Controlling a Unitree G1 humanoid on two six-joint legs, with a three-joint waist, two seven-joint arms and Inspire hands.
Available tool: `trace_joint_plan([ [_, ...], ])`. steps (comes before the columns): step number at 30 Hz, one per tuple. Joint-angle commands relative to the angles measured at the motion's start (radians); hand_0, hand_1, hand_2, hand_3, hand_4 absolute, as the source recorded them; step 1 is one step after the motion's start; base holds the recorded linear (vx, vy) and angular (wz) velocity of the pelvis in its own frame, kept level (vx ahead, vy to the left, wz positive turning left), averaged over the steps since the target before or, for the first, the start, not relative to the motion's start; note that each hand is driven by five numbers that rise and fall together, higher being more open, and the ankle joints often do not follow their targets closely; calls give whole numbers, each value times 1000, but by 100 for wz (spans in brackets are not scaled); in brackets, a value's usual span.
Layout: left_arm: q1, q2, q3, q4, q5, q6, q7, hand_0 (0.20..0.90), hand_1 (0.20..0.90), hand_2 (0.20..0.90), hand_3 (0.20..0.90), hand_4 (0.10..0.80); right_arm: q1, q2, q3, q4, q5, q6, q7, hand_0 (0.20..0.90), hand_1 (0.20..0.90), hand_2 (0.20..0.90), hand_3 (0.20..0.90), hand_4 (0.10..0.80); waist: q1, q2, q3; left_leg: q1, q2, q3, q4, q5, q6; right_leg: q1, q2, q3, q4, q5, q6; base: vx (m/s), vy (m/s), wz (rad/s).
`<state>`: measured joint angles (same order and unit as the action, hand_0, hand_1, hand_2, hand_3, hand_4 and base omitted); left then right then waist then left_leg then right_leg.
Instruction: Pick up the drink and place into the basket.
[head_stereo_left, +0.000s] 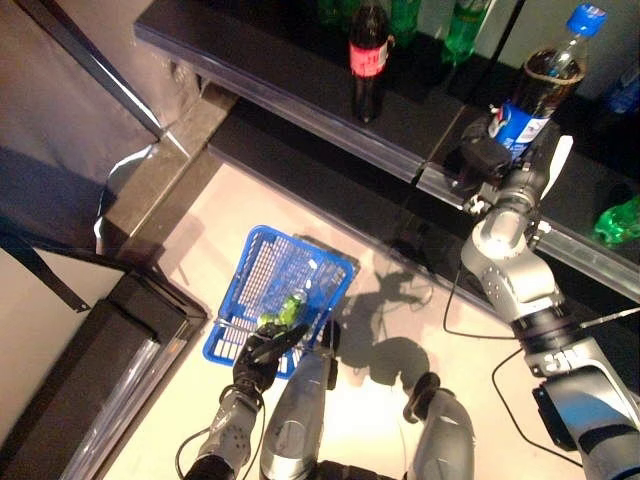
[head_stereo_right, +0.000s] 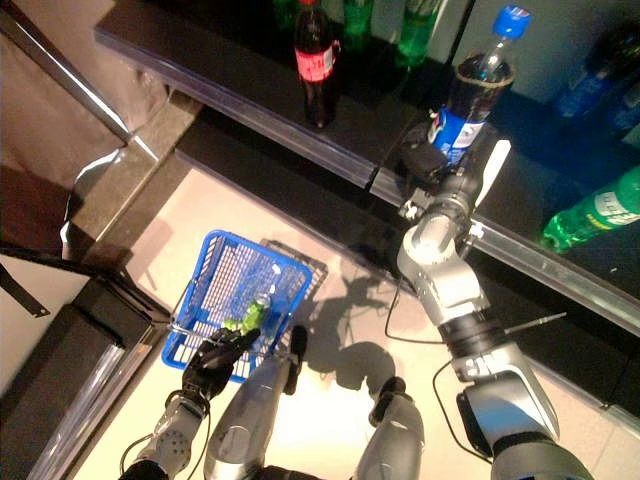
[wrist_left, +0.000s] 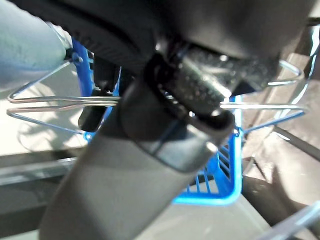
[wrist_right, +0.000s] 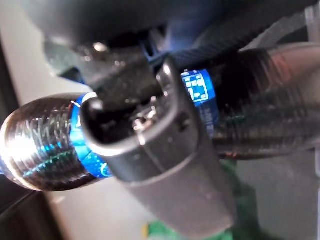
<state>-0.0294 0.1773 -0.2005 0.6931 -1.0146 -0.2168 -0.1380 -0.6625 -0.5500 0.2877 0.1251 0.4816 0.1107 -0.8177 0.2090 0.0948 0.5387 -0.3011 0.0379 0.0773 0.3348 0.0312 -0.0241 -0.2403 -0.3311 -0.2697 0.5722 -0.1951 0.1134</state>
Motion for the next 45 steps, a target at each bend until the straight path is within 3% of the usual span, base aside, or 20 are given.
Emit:
trace_joint_plan([
  [1,135,98,43,-174,-18,-116,-63,300,300,300,200,100,-119,-69,-102,-260,-136,-100,115,300,300,300,200,100,-3,-16,-108,72,11,-61,55,-52,-29,72,34,-77,-5,2,-99,0,0,0],
  [10,171,91,86,-264,-40,-121,-105,300,300,300,200,100,42,-42,-52,-409,-52,-91,294,300,300,300,200,100,-24,-3,-195,150,34,-52,-45,20,-54,159,78,-75,-100,9,-105,5,6,-1],
  [20,193,112,97,-445,-48,-123,-193,300,300,300,200,100,113,36,91,-505,0,-40,437,300,300,300,200,100,8,-5,-232,181,22,-75,-98,32,-63,223,95,-99,-184,25,-100,-42,-27,6],
  [33,185,226,70,-783,-2,-66,-283,300,300,300,200,100,73,117,222,-460,35,-18,374,300,300,300,200,100,111,-12,-226,183,-18,-160,-91,25,-64,291,89,-184,-202,22,-97,-5,-35,25],
  [39,156,265,78,-971,-38,10,-359,300,300,300,200,100,80,176,276,-418,45,-39,290,300,300,300,200,100,171,-24,-227,174,-38,-224,-92,32,-64,322,95,-237,-218,27,-93,15,-71,33],
  [44,136,283,85,-1040,-53,37,-406,300,300,300,200,100,88,206,297,-390,83,-51,248,300,300,300,200,100,194,-30,-225,171,-47,-254,-95,33,-63,334,102,-255,-225,31,-91,12,-60,21],
  [45,126,290,89,-1067,-55,58,-406,300,300,300,200,100,100,231,318,-362,69,-71,230,300,300,300,200,100,203,-40,-225,180,-50,-263,-93,8,-69,343,106,-243,-222,9,-81,3,-57,12],
])
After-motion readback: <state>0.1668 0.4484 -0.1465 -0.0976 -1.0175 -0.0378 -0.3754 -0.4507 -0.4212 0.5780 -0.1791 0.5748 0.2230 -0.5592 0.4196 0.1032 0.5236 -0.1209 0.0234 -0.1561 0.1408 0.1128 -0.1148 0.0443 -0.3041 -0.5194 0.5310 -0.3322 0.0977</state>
